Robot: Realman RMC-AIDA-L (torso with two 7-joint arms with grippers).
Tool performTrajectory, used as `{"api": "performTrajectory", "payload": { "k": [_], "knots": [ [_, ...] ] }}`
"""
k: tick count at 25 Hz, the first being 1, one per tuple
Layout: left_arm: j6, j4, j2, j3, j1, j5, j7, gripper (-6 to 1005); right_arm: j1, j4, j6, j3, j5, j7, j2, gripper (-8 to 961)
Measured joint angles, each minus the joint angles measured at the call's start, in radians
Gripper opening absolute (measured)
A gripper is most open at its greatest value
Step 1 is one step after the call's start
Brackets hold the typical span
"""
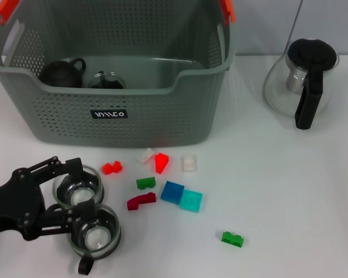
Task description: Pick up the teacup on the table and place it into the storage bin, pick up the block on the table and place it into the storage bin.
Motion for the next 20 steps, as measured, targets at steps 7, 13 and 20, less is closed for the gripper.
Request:
{"api": "performTrajectory", "payload": {
  "k": [7,13,20],
  "knots": [
    [0.002,-0.002,-0.008,0.0,0.007,0.0,0.0,909,0.146,0.331,0.215,-0.113,-0.24,0.061,0.015,57],
    [0.004,-0.007,-0.01,0.0,0.01,0.0,0.0,908,0.176,0.493,0.351,-0.186,-0.243,0.076,0.02,57],
    [0.002,-0.023,-0.011,-0.001,0.007,0.0,0.004,906,0.166,0.543,0.413,-0.195,-0.225,0.077,0.021,56]
  ]
}}
